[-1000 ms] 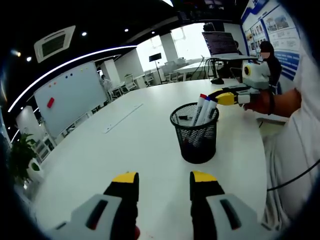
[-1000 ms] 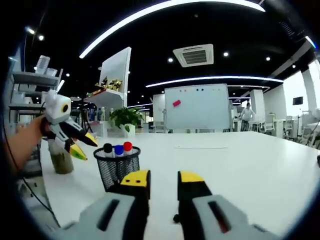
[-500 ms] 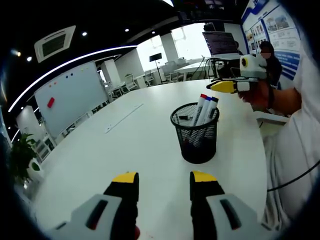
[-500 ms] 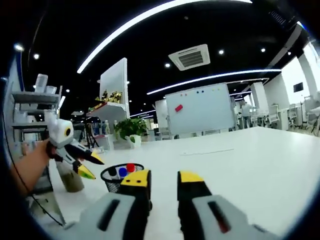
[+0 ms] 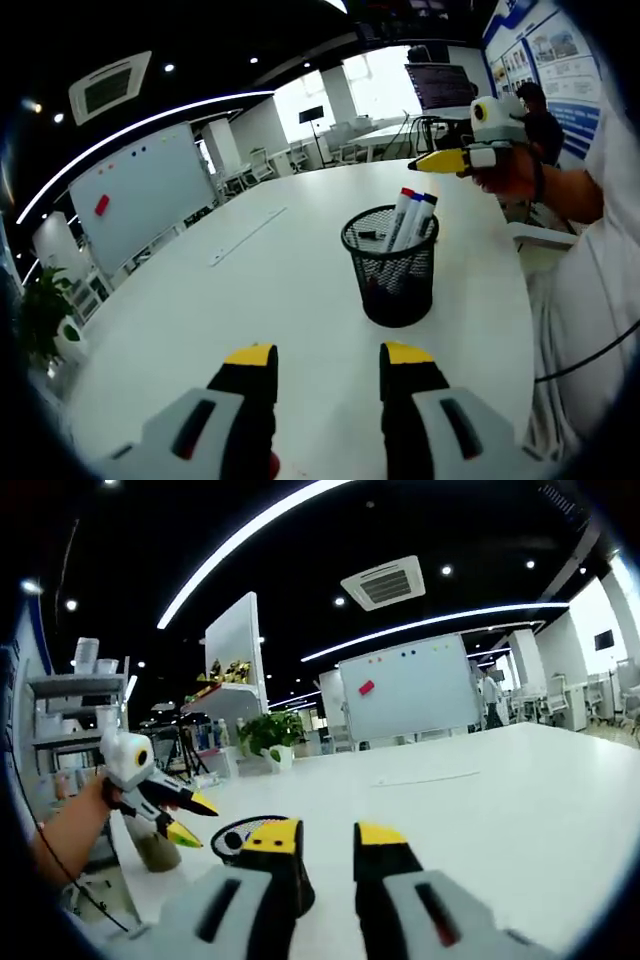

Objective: Pick up the whiteboard markers from the pen holder and place them facing the whiteboard neatly

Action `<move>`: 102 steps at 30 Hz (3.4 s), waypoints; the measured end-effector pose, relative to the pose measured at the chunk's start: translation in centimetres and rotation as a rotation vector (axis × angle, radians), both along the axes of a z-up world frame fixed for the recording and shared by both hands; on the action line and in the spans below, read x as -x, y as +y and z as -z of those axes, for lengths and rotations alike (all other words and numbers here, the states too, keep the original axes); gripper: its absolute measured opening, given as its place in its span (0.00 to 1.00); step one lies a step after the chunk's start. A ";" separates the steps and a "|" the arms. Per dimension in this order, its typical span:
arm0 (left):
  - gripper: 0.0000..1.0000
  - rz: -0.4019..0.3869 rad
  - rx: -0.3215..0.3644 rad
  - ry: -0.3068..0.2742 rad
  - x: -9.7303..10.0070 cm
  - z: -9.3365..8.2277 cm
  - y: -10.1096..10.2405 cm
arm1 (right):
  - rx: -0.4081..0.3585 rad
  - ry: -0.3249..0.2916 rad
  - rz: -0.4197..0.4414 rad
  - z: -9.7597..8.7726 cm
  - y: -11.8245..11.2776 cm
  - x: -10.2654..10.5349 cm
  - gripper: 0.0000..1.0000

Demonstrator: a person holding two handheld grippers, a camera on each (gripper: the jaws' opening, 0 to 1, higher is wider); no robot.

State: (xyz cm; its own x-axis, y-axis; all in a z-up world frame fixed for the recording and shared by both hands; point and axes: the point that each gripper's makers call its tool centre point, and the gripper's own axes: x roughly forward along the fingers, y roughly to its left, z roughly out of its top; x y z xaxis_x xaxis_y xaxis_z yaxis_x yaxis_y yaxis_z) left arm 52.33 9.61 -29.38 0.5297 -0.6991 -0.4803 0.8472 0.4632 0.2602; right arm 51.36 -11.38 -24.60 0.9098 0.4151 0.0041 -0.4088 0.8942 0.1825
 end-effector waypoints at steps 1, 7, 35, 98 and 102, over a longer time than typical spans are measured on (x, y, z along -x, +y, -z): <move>0.43 0.000 0.000 0.000 0.0 0.0 0.0 | -0.003 0.004 -0.001 0.0 0.0 0.0 0.19; 0.43 -0.001 0.000 0.000 0.0 0.0 0.0 | -0.001 0.030 -0.005 -0.2 0.1 -0.4 0.19; 0.43 0.000 0.002 -0.007 0.0 -0.1 0.0 | 0.051 0.091 -0.178 -0.4 3.1 0.1 0.19; 0.43 0.031 0.013 -0.018 0.7 -0.7 -0.3 | -0.069 0.500 -0.218 1.8 6.3 -1.0 0.16; 0.43 0.033 0.013 -0.015 0.7 -0.6 -0.3 | -0.054 0.512 -0.220 1.9 6.4 -1.2 0.13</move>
